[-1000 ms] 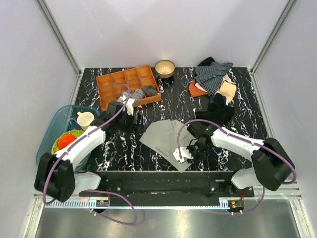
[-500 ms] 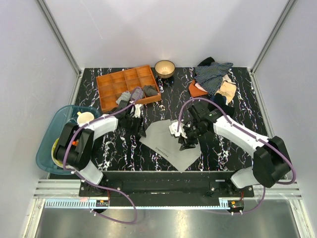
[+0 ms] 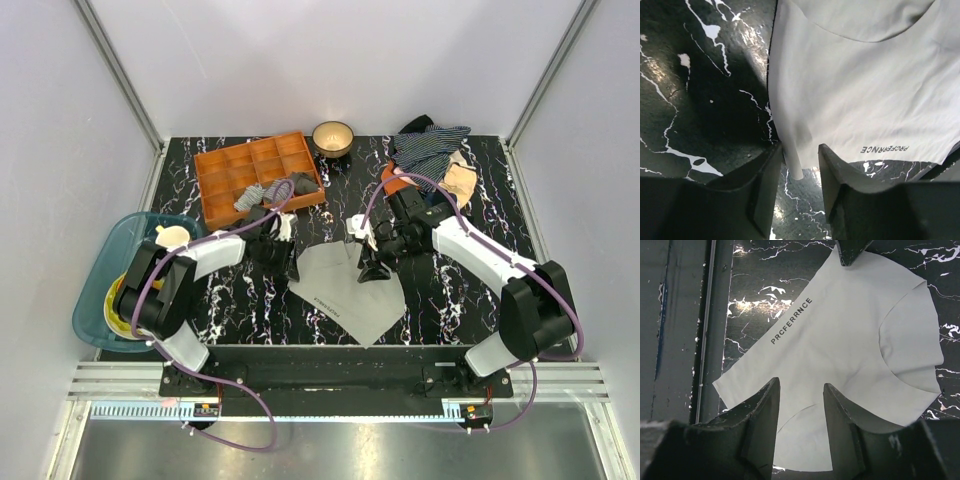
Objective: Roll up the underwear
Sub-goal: Flatten out the underwear at the center of the board, then fold the underwear at the center of the board.
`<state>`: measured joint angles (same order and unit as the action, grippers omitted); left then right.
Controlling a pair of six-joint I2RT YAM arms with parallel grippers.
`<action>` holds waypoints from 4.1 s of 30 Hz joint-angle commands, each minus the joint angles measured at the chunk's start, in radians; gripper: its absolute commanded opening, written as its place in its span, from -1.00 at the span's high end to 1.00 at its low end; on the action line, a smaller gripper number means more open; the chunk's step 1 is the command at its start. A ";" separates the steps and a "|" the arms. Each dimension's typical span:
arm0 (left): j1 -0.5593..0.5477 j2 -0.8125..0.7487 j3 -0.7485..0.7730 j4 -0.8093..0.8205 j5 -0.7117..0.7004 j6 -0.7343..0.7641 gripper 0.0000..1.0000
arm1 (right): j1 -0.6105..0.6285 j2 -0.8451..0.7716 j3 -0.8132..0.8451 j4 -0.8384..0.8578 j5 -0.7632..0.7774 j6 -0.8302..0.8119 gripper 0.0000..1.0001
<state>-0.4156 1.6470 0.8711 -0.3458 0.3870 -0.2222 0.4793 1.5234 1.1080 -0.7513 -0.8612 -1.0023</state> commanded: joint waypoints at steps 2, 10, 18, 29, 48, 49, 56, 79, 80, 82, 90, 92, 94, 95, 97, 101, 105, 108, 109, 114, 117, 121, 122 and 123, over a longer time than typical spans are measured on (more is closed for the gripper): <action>-0.006 0.042 0.066 -0.021 -0.069 0.000 0.03 | -0.015 -0.034 -0.004 0.026 -0.062 0.037 0.03; -0.006 0.119 0.173 -0.091 -0.122 0.043 0.00 | -0.028 -0.054 -0.016 0.032 -0.079 0.047 0.02; -0.015 0.163 0.192 -0.116 -0.059 0.061 0.41 | -0.045 -0.065 -0.022 0.036 -0.082 0.048 0.03; -0.034 0.064 0.213 -0.122 0.010 0.047 1.00 | -0.068 -0.083 -0.027 0.036 -0.091 0.054 0.03; -0.121 -0.076 0.200 -0.068 0.188 -0.072 1.00 | -0.116 -0.109 -0.034 0.035 -0.110 0.064 0.03; -0.130 -0.075 0.201 -0.058 0.194 -0.086 1.00 | -0.122 -0.111 -0.034 0.033 -0.111 0.064 0.03; -0.222 -0.067 0.210 0.004 0.196 -0.169 1.00 | -0.162 -0.131 -0.034 0.033 -0.122 0.071 0.03; -0.479 0.086 0.266 0.169 0.093 -0.445 1.00 | -0.226 -0.160 -0.043 0.032 -0.154 0.073 0.02; -0.488 0.089 0.270 0.169 0.095 -0.448 1.00 | -0.226 -0.157 -0.043 0.032 -0.154 0.073 0.03; -0.496 0.100 0.272 0.176 0.096 -0.454 1.00 | -0.226 -0.157 -0.043 0.032 -0.154 0.073 0.03; -0.537 0.129 0.279 0.180 0.099 -0.462 1.00 | -0.231 -0.152 -0.042 0.033 -0.156 0.073 0.02; -0.545 0.139 0.279 0.182 0.099 -0.462 1.00 | -0.232 -0.152 -0.043 0.033 -0.157 0.073 0.03; -0.549 0.148 0.279 0.182 0.099 -0.463 1.00 | -0.232 -0.154 -0.043 0.033 -0.157 0.073 0.02; -0.552 0.151 0.279 0.183 0.101 -0.463 1.00 | -0.234 -0.152 -0.043 0.032 -0.157 0.073 0.03; -0.557 0.158 0.278 0.186 0.101 -0.465 1.00 | -0.235 -0.154 -0.043 0.032 -0.157 0.073 0.02; -0.568 0.166 0.282 0.189 0.104 -0.468 1.00 | -0.238 -0.151 -0.042 0.032 -0.159 0.073 0.03; -0.577 0.177 0.284 0.194 0.108 -0.473 1.00 | -0.238 -0.149 -0.043 0.030 -0.160 0.073 0.02; -0.585 0.178 0.286 0.197 0.112 -0.471 1.00 | -0.238 -0.151 -0.043 0.029 -0.162 0.073 0.02; -0.586 0.180 0.287 0.195 0.116 -0.471 1.00 | -0.240 -0.149 -0.043 0.029 -0.162 0.073 0.02; -0.603 0.177 0.282 0.195 0.119 -0.471 1.00 | -0.242 -0.146 -0.042 0.026 -0.164 0.071 0.02; -0.611 0.166 0.273 0.194 0.119 -0.470 1.00 | -0.242 -0.144 -0.042 0.024 -0.165 0.070 0.02; -0.618 0.157 0.266 0.183 0.116 -0.463 1.00 | -0.242 -0.141 -0.040 0.021 -0.168 0.070 0.02; -0.620 0.155 0.266 0.179 0.116 -0.462 1.00 | -0.242 -0.140 -0.040 0.021 -0.168 0.070 0.02; -0.621 0.155 0.264 0.177 0.118 -0.459 1.00 | -0.242 -0.138 -0.040 0.020 -0.168 0.070 0.02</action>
<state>-0.9874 1.8179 1.1191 -0.1905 0.4595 -0.7166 0.2409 1.3960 1.0576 -0.8059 -0.9894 -0.9295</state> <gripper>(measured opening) 0.005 0.489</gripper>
